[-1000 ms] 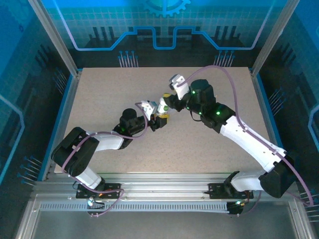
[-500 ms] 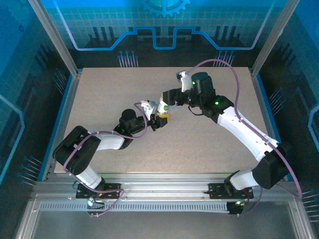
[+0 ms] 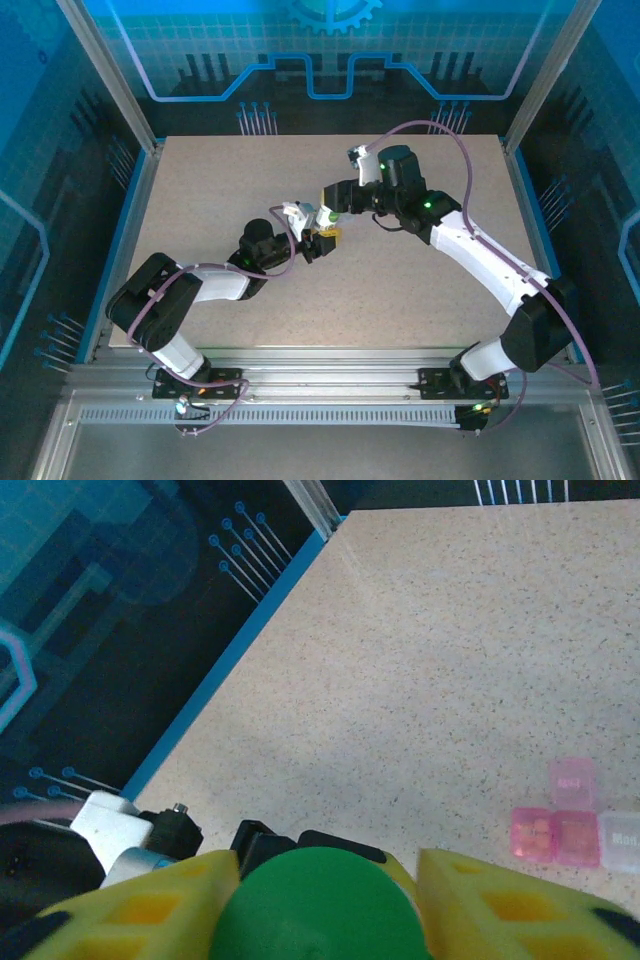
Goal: Sort the pills into containers
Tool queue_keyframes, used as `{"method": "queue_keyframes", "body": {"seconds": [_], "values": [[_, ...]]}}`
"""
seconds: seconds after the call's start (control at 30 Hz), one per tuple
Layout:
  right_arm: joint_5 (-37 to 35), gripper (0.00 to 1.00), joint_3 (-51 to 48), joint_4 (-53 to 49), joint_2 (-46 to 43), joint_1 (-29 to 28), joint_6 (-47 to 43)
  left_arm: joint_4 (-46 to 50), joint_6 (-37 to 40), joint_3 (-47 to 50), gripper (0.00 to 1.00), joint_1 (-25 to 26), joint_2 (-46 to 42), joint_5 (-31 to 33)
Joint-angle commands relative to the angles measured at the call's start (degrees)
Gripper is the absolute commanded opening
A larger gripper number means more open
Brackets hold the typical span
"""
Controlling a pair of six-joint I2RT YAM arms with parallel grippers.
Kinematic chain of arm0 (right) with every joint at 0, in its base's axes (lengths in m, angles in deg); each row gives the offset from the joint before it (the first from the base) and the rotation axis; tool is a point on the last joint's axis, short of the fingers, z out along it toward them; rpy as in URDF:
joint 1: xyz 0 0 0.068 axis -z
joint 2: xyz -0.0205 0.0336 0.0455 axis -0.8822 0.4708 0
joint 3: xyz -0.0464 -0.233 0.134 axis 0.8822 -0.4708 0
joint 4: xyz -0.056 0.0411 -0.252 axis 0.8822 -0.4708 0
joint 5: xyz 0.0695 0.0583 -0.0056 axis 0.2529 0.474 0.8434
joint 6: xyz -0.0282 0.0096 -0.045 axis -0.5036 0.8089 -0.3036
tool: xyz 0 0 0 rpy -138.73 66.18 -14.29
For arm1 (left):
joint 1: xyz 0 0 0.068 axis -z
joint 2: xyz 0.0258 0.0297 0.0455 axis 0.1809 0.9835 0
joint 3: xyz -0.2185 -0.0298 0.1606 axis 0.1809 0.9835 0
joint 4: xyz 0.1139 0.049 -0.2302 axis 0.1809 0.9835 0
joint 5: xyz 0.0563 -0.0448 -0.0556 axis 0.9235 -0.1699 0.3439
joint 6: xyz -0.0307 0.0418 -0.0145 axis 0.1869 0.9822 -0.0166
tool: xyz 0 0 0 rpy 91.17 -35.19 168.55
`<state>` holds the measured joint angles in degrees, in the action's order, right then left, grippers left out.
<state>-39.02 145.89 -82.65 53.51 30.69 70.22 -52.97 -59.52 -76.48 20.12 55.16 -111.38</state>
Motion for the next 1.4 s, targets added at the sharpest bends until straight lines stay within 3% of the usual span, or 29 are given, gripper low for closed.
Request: {"method": "queue_keyframes", "body": {"seconds": [0.0, 0.13, 0.33, 0.73, 1.37], "values": [[-0.2, 0.33, 0.4, 1.1, -0.3, 0.0, -0.6, -1.6, 0.4, -0.1, 0.0, -0.1, -1.0, -1.7], [-1.2, 0.17, -1.8, 3.8, -1.8, 0.0, -3.9, -1.2, 0.4, -0.2, 0.0, 0.0, -1.1, -1.7], [-7.4, 0.1, -4.0, 4.5, -4.5, -1.3, -12.4, -0.5, 0.1, -0.2, 0.0, 0.0, -1.0, -1.9], [-23.0, 0.05, -3.7, 0.7, -7.5, -5.3, -26.5, 2.6, -0.3, -1.3, 0.0, 0.0, -0.9, -3.6], [-35.0, 0.0, -2.9, -1.9, -8.0, -8.1, -35.5, 4.3, -1.5, -2.6, 0.0, 0.3, 0.7, -6.1]]}}
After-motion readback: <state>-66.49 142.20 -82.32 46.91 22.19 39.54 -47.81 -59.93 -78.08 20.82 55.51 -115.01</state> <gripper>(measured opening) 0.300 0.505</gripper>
